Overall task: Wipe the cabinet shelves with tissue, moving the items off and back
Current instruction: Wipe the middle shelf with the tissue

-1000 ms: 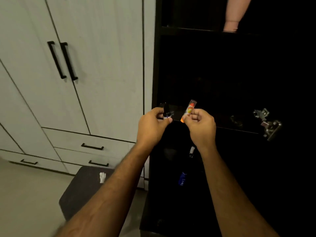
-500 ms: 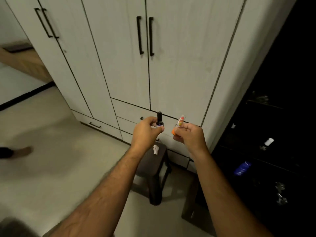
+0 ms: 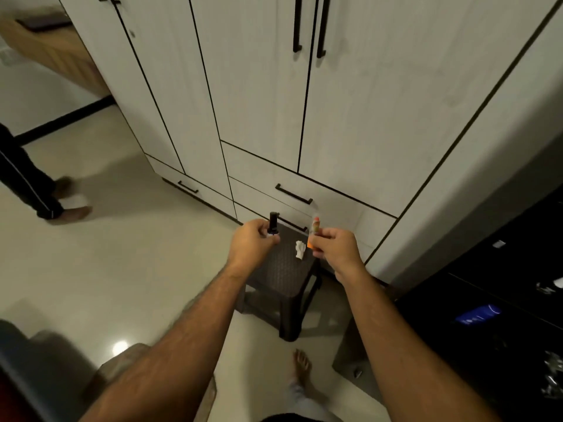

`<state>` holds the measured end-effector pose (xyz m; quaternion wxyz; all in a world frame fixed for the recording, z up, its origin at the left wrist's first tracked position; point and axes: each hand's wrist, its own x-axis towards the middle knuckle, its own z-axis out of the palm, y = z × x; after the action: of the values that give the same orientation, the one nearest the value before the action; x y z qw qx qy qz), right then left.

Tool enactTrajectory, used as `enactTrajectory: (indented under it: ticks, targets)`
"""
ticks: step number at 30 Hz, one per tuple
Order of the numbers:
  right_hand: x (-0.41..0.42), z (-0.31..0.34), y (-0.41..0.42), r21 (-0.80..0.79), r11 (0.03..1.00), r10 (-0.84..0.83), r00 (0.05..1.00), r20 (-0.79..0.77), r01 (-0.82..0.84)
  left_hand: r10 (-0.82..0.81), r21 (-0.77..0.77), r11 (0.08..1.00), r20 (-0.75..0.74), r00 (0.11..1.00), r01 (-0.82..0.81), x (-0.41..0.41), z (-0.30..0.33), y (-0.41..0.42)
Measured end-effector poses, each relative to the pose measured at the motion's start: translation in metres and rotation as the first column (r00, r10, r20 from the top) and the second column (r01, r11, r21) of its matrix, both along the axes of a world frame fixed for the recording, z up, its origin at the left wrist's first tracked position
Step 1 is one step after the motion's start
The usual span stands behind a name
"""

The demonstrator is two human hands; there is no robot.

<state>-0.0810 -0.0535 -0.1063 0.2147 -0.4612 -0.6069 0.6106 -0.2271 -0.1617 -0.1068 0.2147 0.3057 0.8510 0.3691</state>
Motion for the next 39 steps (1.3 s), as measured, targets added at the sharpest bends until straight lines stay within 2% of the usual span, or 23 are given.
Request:
enactTrajectory:
  ticks: [9,14,19,25,33,39]
  targets:
    - [-0.050,-0.100,0.071,-0.065,0.993,0.112,0.969,0.222,-0.100,0.083,-0.209,0.976,0.113,0.990,-0.058,-0.048,-0.071,0.046]
    - [-0.061,-0.152,0.087,-0.089,0.987,0.159,0.901,0.403,-0.135,0.100,-0.324,0.945,0.144,0.984,-0.049,-0.065,-0.110,0.051]
    - [-0.077,-0.194,0.094,-0.056,0.978,0.200,0.837,0.510,-0.200,0.072,-0.416,0.909,0.178,0.982,0.009,-0.091,-0.164,0.066]
    - [-0.109,-0.268,0.102,-0.076,0.971,0.231,0.794,0.563,-0.228,0.027,-0.453,0.887,0.238,0.971,0.086,-0.116,-0.246,0.093]
    - [-0.151,-0.374,0.114,0.038,0.950,0.218,0.743,0.632,-0.311,0.060,-0.455,0.888,0.270,0.961,0.072,-0.131,-0.355,0.120]
    - [-0.165,-0.412,0.117,0.034,0.927,0.228,0.636,0.737,-0.373,0.088,-0.490,0.870,0.274,0.958,0.060,-0.135,-0.398,0.138]
